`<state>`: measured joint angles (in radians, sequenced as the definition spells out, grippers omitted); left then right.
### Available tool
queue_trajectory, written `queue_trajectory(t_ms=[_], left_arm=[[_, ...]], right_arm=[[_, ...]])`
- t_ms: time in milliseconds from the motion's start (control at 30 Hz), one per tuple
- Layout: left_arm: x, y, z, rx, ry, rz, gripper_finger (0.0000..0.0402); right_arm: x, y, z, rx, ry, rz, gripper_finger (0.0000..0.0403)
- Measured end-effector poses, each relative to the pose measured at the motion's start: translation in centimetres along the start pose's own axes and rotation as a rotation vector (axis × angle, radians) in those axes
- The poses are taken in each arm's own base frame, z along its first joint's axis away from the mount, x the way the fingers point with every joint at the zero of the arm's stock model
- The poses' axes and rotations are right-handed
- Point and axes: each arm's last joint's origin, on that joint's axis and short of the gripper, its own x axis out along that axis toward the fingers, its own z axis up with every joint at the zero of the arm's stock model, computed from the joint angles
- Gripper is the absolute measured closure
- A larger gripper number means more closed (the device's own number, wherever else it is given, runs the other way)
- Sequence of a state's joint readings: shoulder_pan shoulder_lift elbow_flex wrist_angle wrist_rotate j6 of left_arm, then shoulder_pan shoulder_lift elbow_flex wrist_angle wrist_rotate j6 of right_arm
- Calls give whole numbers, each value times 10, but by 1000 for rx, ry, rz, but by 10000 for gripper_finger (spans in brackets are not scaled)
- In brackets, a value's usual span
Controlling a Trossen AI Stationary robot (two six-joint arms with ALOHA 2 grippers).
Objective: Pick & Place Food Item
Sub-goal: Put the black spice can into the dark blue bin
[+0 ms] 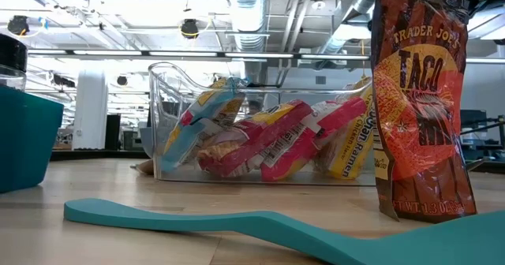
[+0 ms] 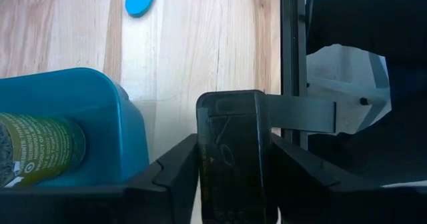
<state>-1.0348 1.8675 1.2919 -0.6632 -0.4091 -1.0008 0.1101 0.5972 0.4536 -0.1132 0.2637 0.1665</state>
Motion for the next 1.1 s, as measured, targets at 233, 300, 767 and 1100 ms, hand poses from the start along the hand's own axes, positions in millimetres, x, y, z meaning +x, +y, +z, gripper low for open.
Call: queue_trajectory(t_ms=[233, 300, 767, 1100], left_arm=[[0, 0, 0, -1, 0, 1, 264], [0, 0, 0, -1, 0, 1, 258], [0, 0, 0, -1, 1, 1, 272], [0, 0, 0, 0, 1, 1, 270]], right_arm=[[0, 0, 0, 0, -1, 0, 393], [0, 0, 0, 0, -1, -1, 393], [0, 0, 0, 0, 0, -1, 393], [0, 0, 0, 0, 0, -1, 393]])
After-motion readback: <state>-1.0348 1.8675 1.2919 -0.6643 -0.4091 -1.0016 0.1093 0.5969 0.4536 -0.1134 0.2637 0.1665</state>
